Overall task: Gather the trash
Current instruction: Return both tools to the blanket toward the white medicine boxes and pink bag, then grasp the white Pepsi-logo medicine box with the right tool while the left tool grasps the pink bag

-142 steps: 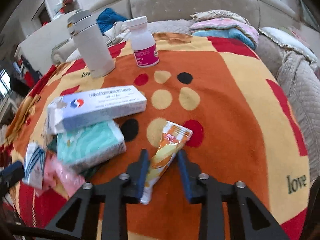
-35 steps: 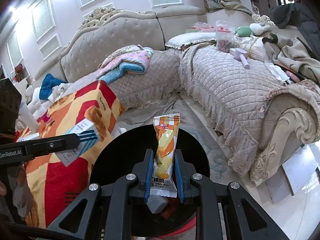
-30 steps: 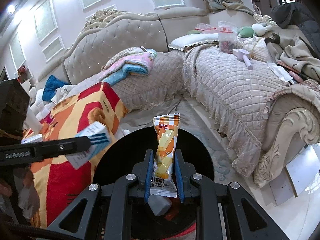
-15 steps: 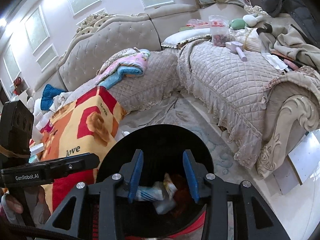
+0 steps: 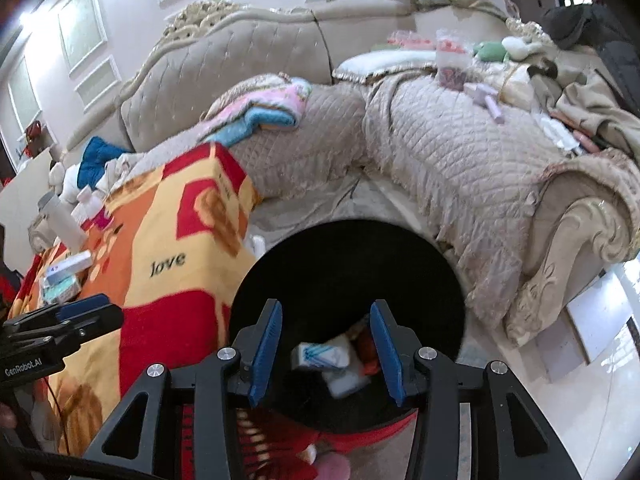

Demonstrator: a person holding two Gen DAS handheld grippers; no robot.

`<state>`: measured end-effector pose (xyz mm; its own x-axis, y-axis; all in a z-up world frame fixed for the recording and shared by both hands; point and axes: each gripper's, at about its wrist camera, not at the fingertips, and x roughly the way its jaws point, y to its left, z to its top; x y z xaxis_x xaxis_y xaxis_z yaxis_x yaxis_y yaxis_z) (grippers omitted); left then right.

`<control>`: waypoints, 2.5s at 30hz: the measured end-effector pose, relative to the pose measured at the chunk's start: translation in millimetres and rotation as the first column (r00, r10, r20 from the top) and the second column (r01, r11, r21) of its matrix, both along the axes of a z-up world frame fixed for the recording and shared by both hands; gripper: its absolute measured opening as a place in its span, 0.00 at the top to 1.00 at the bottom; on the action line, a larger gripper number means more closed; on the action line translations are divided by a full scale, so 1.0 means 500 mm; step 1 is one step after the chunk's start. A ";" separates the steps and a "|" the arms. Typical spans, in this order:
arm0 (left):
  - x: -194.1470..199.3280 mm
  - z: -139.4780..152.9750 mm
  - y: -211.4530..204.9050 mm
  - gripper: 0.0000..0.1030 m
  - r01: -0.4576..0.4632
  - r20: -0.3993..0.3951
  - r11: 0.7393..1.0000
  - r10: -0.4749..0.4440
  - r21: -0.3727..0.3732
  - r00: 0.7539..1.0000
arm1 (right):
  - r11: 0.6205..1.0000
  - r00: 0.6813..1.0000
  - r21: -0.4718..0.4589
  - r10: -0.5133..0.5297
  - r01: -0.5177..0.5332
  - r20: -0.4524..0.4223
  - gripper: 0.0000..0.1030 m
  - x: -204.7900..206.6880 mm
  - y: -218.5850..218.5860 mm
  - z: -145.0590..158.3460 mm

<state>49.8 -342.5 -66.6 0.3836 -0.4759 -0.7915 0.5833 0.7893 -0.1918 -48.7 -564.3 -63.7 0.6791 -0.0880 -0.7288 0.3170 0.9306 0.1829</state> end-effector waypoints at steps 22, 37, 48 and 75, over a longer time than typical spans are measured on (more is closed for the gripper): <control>-0.039 0.013 0.307 0.49 -0.301 0.078 0.952 0.297 0.051 0.952 | 0.952 0.952 -0.019 0.305 -0.305 -0.015 0.45 0.053 0.331 0.055; -0.027 -0.001 0.517 0.49 -0.494 0.045 0.867 0.492 0.064 0.870 | 0.879 0.878 -0.006 0.475 -0.476 -0.053 0.38 0.118 0.522 0.024; 0.024 -0.031 0.672 0.49 -0.622 -0.005 0.780 0.624 0.067 0.781 | 0.840 0.836 0.018 0.541 -0.542 -0.089 0.35 0.208 0.617 -0.002; 0.094 -0.043 0.763 0.49 -0.664 -0.097 0.748 0.660 -0.010 0.745 | 0.688 0.648 -0.004 0.682 -0.726 -0.340 0.31 0.510 0.773 -0.045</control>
